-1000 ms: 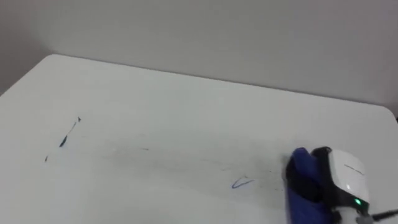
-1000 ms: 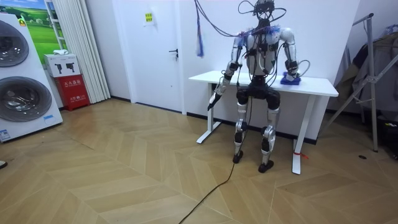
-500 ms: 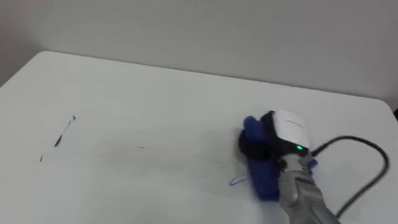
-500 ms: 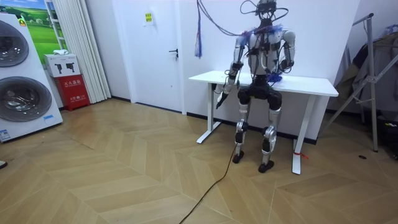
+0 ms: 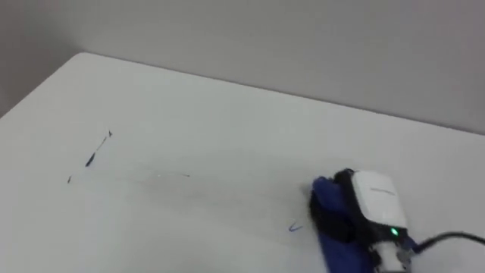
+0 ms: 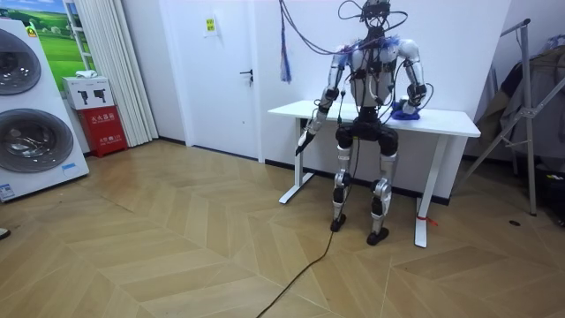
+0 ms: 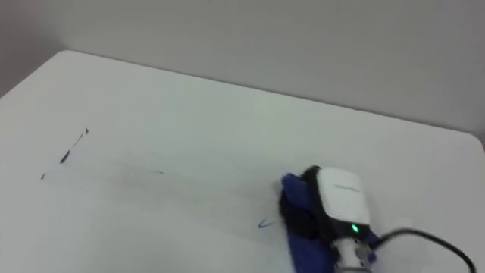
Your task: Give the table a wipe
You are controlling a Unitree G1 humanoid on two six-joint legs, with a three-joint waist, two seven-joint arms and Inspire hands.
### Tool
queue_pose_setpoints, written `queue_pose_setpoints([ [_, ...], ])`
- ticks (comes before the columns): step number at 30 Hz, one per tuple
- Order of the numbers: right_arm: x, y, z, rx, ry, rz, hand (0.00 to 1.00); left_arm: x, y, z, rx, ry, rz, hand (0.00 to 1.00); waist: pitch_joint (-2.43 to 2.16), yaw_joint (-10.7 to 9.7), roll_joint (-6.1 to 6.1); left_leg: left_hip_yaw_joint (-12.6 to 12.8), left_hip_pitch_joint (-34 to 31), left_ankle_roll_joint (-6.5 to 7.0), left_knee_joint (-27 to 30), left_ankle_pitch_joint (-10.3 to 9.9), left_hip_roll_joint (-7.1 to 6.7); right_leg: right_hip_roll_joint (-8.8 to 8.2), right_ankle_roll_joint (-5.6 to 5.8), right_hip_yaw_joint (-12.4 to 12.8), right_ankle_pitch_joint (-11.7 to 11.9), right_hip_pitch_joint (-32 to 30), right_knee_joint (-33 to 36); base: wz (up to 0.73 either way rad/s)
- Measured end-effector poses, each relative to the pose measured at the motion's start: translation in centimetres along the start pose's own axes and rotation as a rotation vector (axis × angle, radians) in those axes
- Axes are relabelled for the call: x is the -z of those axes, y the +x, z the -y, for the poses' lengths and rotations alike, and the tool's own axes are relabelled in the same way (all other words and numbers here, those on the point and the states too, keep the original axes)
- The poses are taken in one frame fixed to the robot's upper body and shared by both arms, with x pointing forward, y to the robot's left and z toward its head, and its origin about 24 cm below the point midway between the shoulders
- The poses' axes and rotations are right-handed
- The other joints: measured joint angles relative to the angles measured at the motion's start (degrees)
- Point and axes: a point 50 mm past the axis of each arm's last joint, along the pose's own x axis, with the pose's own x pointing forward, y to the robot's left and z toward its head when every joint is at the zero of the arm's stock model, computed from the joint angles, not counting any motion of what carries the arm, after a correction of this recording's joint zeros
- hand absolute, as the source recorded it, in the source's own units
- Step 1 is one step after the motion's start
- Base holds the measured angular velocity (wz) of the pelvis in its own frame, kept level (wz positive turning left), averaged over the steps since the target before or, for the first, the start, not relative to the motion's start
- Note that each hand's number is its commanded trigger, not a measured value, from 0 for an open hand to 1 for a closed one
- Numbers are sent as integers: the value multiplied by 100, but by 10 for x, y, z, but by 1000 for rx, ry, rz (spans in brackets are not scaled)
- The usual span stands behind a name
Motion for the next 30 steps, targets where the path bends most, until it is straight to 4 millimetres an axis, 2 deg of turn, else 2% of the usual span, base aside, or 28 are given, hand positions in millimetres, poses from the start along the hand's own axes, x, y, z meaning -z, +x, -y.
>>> queue_pose_setpoints([
  [1,-1,5,0,3,23,-14,100,-3,0,3,9,9,10,0,-7,-25,11,5,17,52,19,-33,0,-17,7,20,-2,19,2,-4],
  [5,-11,18,-3,-27,72,-31,100,-17,0,14,38,3,46,0,-3,-25,3,44,18,51,49,-31,-11,-47,19,73,4,-10,6,-17],
  [7,-33,38,-4,-64,78,-5,100,-24,-1,23,56,0,58,0,-1,98,-2,182,20,55,42,-38,12,36,-2,342,48,-151,30,-58],
  [8,-40,43,-4,-72,80,1,100,-26,-1,25,62,-3,62,0,3,156,-12,181,7,54,34,-38,13,35,-13,346,86,-178,34,-59],
  [10,-74,65,-1,-115,84,74,100,-31,-3,35,91,1,76,0,15,340,-35,175,-2,45,-48,-31,29,46,-46,327,210,-277,7,-41],
  [11,-81,70,1,-123,83,95,100,-30,-4,36,97,2,73,0,17,362,-37,175,-2,44,-57,-32,41,56,-53,321,216,-286,5,-12],
  [12,-98,75,1,-148,98,140,100,-30,-4,37,105,3,75,0,26,432,-51,173,0,24,-83,-35,57,74,-67,292,213,-289,2,16],
  [13,-113,79,1,-165,102,183,100,-31,-4,37,104,4,78,0,62,442,-80,148,6,-31,-92,-25,84,111,-63,288,188,-294,-11,23],
  [14,-118,79,2,-171,98,198,100,-32,-4,36,102,1,82,0,70,458,-94,118,7,-45,-95,-34,90,123,-53,271,175,-288,-7,36],
  [16,-125,83,5,-161,86,240,100,-29,-7,36,102,-13,85,0,120,488,-114,5,-40,-75,-107,-37,91,131,-56,155,127,-277,-8,29],
  [18,-111,84,8,-143,94,226,100,-17,-11,38,108,-28,54,0,189,456,-73,-65,-69,-56,-160,32,81,128,-126,74,195,-262,-15,21],
  [20,-96,76,4,-117,95,201,100,-4,-11,31,89,-30,20,0,181,297,-55,-180,-46,-65,-151,38,60,119,-80,-12,153,-172,-36,30],
  [21,-80,67,1,-92,98,162,100,5,-10,23,61,-45,-8,0,163,191,-71,-232,-17,-81,-138,35,46,104,-39,-85,103,-139,-82,34],
  [22,-58,54,0,-62,105,100,100,14,-10,12,26,-65,-37,0,170,85,-68,-229,24,-92,-131,31,48,96,-31,-105,76,-63,-84,29],
  [23,-44,45,-1,-48,99,59,100,18,-9,7,6,-70,-49,0,155,45,-83,-210,39,-92,-125,31,48,85,-29,-120,69,-33,-82,18],
  [24,-18,29,0,-20,66,-7,100,23,-8,-3,-31,-74,-66,0,124,-52,-108,-177,51,-86,-114,27,43,57,-36,-145,44,26,-76,12],
  [25,6,13,3,-6,31,-68,100,31,-8,-10,-49,-63,-90,0,42,-116,-121,-176,46,-62,-90,11,21,30,-19,-148,27,32,-49,8],
  [28,45,-6,5,1,18,-221,100,27,-5,-17,-57,-74,-78,0,4,-232,-143,-176,162,-34,-23,-7,-20,-18,17,-117,-1,159,-3,2],
  [30,52,-7,3,-3,37,-265,100,18,-3,-13,-42,-77,-51,0,0,-271,-138,-177,181,-4,58,-25,-38,-42,19,-118,-1,211,13,0],
])
